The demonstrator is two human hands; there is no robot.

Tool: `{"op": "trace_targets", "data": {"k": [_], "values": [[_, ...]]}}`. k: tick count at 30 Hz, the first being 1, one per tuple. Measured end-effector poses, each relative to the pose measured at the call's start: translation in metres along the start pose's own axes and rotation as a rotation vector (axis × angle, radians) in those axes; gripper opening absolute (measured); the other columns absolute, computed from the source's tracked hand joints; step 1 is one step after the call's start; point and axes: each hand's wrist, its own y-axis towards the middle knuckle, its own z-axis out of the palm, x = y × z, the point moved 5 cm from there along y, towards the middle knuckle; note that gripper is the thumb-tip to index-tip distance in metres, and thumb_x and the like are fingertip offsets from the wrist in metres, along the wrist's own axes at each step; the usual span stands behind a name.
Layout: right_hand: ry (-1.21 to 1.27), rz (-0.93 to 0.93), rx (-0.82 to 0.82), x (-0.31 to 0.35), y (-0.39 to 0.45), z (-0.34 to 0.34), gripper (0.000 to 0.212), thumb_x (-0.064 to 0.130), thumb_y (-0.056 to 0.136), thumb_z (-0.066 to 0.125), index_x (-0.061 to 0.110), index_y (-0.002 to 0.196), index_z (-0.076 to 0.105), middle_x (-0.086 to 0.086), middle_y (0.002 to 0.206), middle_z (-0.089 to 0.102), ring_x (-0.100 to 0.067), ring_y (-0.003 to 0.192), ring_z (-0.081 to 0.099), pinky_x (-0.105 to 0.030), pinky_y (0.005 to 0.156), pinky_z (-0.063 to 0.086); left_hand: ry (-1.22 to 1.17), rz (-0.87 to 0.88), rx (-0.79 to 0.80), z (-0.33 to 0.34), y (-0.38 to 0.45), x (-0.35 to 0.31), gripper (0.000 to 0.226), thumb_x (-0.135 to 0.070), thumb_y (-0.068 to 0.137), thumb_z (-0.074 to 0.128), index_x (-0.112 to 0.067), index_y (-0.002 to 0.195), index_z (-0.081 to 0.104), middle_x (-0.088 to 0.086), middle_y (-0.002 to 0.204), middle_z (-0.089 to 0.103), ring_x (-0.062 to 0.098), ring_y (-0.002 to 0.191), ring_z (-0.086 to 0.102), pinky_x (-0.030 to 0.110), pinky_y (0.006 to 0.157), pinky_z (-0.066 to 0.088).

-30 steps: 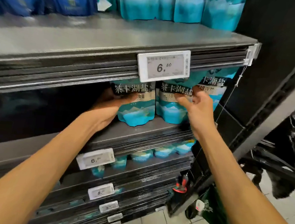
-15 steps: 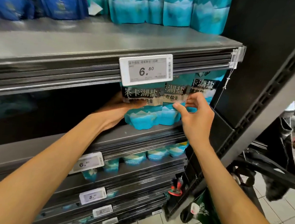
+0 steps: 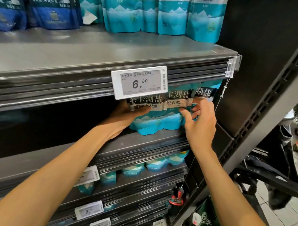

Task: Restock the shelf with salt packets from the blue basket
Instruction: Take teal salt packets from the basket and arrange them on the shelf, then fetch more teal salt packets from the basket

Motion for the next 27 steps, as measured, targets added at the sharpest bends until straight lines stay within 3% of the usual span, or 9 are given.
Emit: {"op": "trace_targets", "data": {"k": [6, 9, 12, 16, 18, 20, 23, 27], "values": [[0.108, 0.034, 0.047, -0.007, -0.006, 0.002, 0.043, 0.03, 0.087, 0.077, 0.018, 0.12, 0.051, 0.006, 0.091, 0.054, -0.012, 0.067, 0.056, -0.029, 0.062, 0.052, 0.02, 0.054, -0.001, -0.004, -0.003, 0.0, 0.076, -0.005, 0.074, 0.086, -0.014, 0.14, 0.05, 0.004, 0.131, 0.068, 0.017, 0.121, 0.065, 0.033, 0.103, 0.053], [0.197, 0.037, 0.037, -0.004, -0.011, 0.001, 0.03, 0.019, 0.093, 0.07, 0.012, 0.113, 0.049, -0.005, 0.091, 0.057, -0.018, 0.062, 0.055, -0.037, 0.064, 0.053, 0.004, 0.085, 0.009, -0.007, -0.011, -0.005, 0.076, -0.025, 0.061, 0.091, -0.024, 0.129, 0.058, -0.003, 0.125, 0.072, 0.013, 0.117, 0.067, 0.024, 0.094, 0.056], [0.243, 0.025, 0.036, -0.002, -0.019, -0.005, 0.015, 0.012, 0.096, 0.063, 0.01, 0.104, 0.05, -0.005, 0.088, 0.059, -0.011, 0.058, 0.052, -0.03, 0.061, 0.05, 0.042, 0.081, 0.006, -0.016, -0.023, -0.006, 0.079, -0.034, 0.053, 0.099, -0.032, 0.121, 0.059, -0.011, 0.115, 0.075, 0.008, 0.112, 0.068, 0.021, 0.09, 0.056], [0.316, 0.034, 0.065, 0.003, -0.03, -0.014, 0.005, 0.009, 0.098, 0.06, 0.008, 0.099, 0.055, -0.001, 0.083, 0.059, -0.007, 0.054, 0.046, -0.024, 0.055, 0.042, 0.137, 0.125, -0.09, -0.037, -0.051, -0.003, 0.062, -0.036, 0.065, 0.091, -0.032, 0.117, 0.057, -0.007, 0.111, 0.073, 0.011, 0.107, 0.069, 0.023, 0.09, 0.057], [0.36, 0.031, 0.083, 0.009, -0.038, -0.018, 0.005, 0.006, 0.098, 0.06, 0.009, 0.095, 0.057, -0.001, 0.077, 0.057, -0.007, 0.055, 0.043, -0.025, 0.054, 0.04, 0.172, 0.155, -0.197, -0.049, -0.07, -0.006, 0.04, -0.031, 0.083, 0.081, -0.033, 0.116, 0.059, -0.008, 0.112, 0.072, 0.01, 0.107, 0.069, 0.02, 0.081, 0.056], [0.411, 0.036, 0.127, 0.015, -0.049, -0.019, 0.009, 0.006, 0.099, 0.059, 0.009, 0.091, 0.057, -0.007, 0.071, 0.054, -0.017, 0.055, 0.044, -0.034, 0.054, 0.041, 0.157, 0.182, -0.288, -0.059, -0.091, -0.008, 0.019, -0.018, 0.098, 0.064, -0.031, 0.113, 0.062, -0.008, 0.108, 0.074, 0.014, 0.106, 0.071, 0.018, 0.072, 0.056], [0.52, 0.058, 0.271, 0.023, -0.074, -0.015, 0.015, 0.016, 0.1, 0.059, 0.007, 0.088, 0.059, -0.021, 0.069, 0.05, -0.04, 0.058, 0.043, -0.051, 0.054, 0.039, 0.046, 0.191, -0.394, -0.072, -0.127, -0.01, 0.012, -0.03, 0.096, 0.061, -0.025, 0.106, 0.067, -0.003, 0.098, 0.077, 0.017, 0.095, 0.074, 0.02, 0.067, 0.056], [0.639, 0.071, 0.496, 0.042, -0.117, 0.001, 0.023, 0.032, 0.093, 0.059, 0.011, 0.083, 0.062, -0.018, 0.068, 0.053, -0.033, 0.056, 0.043, -0.047, 0.053, 0.039, 0.047, 0.28, -0.456, -0.087, -0.188, -0.008, 0.016, -0.034, 0.095, 0.058, -0.025, 0.101, 0.071, 0.004, 0.092, 0.074, 0.022, 0.079, 0.068, 0.025, 0.067, 0.054]]}}
